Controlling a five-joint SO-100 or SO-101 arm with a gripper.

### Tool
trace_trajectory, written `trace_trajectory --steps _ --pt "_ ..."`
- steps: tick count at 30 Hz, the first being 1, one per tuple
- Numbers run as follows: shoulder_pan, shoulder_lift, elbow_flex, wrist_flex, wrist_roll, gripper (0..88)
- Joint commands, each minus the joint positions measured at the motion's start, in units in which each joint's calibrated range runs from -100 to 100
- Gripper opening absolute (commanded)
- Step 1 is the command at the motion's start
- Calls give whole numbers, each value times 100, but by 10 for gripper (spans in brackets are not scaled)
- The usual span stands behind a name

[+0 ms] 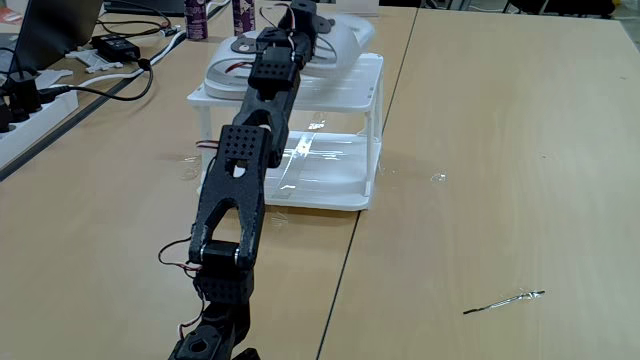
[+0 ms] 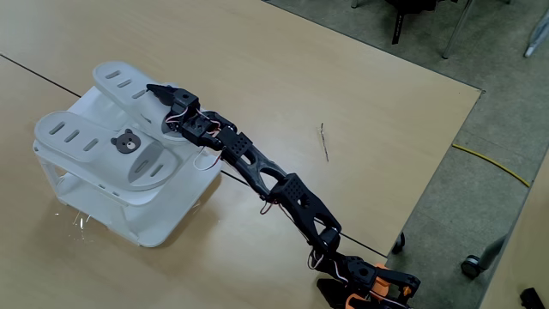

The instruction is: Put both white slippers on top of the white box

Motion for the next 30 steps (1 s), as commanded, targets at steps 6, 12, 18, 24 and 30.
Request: trace_trajectory --steps 6,12,18,24,30 --pt "51 311 -1061 -66 42 7" --pt "68 530 -1052 -66 42 12" --pt "109 597 -1052 -66 42 201" --pt "68 471 -971 29 42 281" --pt "84 -438 -276 745 42 305"
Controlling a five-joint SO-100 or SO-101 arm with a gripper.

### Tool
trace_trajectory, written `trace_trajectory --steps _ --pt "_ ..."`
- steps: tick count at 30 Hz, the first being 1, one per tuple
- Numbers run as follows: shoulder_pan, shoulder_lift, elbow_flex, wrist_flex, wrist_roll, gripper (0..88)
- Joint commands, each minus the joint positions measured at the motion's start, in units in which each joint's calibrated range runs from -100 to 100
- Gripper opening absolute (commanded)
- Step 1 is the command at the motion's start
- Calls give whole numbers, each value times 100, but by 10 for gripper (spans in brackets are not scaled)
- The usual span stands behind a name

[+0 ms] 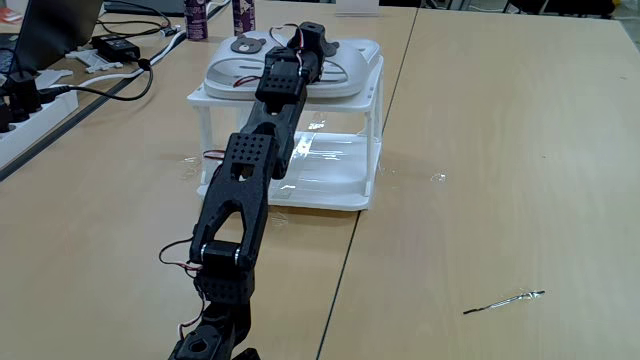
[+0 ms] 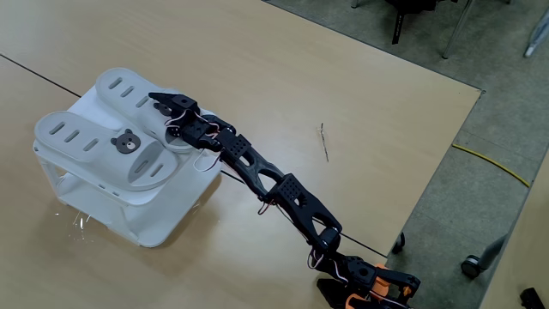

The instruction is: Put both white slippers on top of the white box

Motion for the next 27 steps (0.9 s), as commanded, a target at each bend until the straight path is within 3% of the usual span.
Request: trace_trajectory --steps 1,9,13,21,27 --pt "3 -1225 425 161 42 305" --pt "11 -2411 1751 153 42 306" --pt "-55 -2504 1850 144 42 364" --pt "-137 -2714 2265 170 42 366" --pt "-137 -4363 4476 153 42 366"
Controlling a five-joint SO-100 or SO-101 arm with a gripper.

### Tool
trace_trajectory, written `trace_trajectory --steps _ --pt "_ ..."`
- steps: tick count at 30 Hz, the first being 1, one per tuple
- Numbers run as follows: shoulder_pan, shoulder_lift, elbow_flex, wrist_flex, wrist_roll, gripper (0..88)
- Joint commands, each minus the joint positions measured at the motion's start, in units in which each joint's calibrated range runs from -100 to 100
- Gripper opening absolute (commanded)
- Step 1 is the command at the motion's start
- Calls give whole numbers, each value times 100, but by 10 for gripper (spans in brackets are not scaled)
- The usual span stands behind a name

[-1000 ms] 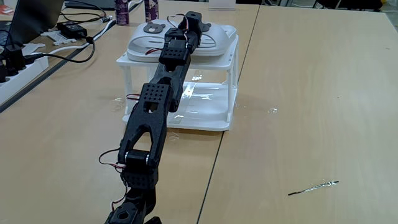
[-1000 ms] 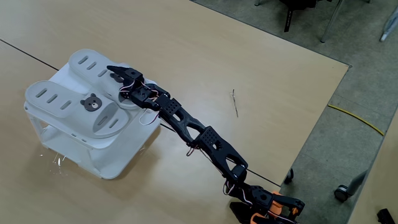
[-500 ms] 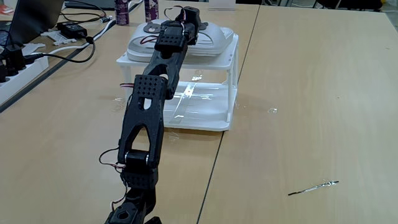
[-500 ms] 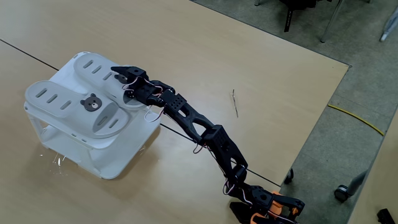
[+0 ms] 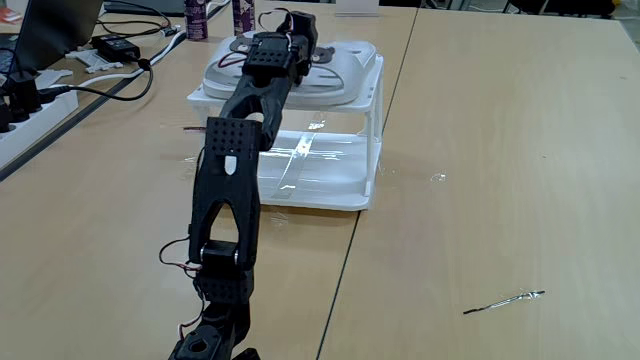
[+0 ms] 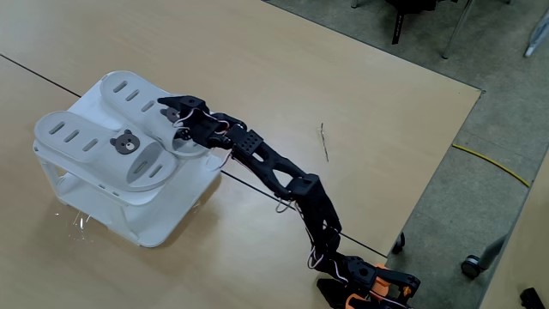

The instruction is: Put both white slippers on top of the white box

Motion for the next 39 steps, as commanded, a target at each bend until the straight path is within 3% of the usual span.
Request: trace_trajectory --steps 1,12,14,16,18,26,34,39 --pt "-39 -1928 1243 7 42 366" --pt "-23 -4966 4328 -80 42 357" --pt "35 -4957 3994 -442 42 294" --pt "208 -4890 3696 -1020 42 133" --pt "323 -4848 3705 -1935 42 1" --pt "438 -4747 5122 -8647 42 7" --pt "430 -4907 6367 -12280 42 6" --pt "372 -7136 10264 -12875 42 6"
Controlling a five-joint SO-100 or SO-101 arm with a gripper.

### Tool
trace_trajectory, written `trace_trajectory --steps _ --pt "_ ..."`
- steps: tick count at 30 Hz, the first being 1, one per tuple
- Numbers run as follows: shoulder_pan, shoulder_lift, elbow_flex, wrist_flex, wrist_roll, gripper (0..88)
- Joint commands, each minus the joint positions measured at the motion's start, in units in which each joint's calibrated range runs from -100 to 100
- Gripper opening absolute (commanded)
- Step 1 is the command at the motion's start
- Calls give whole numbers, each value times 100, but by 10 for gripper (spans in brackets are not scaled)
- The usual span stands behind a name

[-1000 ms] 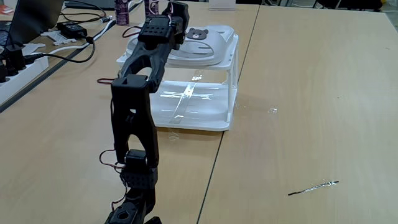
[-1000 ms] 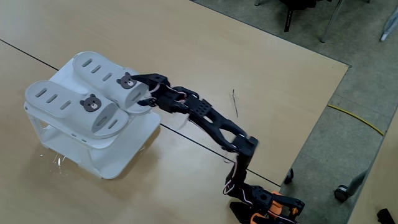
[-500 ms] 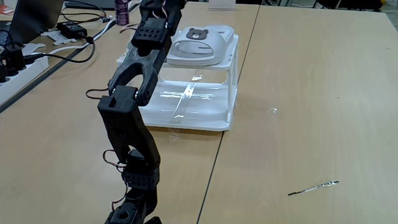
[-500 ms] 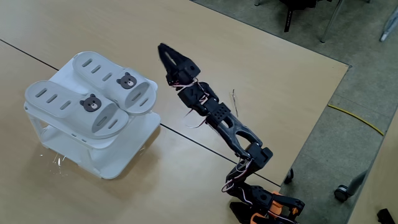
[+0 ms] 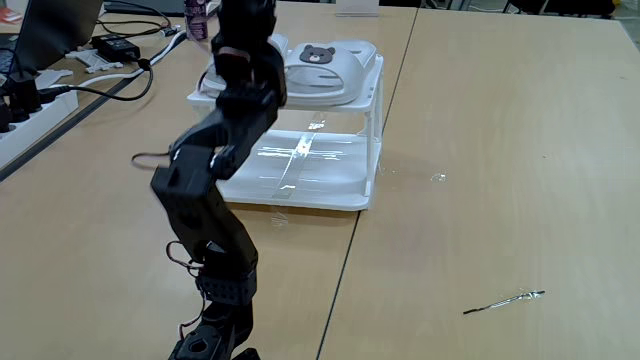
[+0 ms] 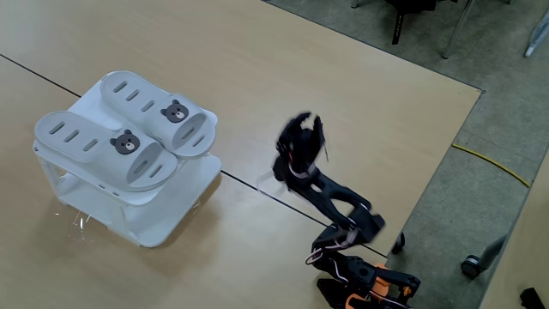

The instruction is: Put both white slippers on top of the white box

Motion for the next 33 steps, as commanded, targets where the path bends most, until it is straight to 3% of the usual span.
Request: trace_trajectory --steps 1,6,17,33 --pt "-32 -2216 3178 -206 42 6" --pt "-49 -4672 5975 -214 42 6" --pt "-353 -6784 5957 -240 42 6" --pt "-361 -6868 5957 -240 42 6"
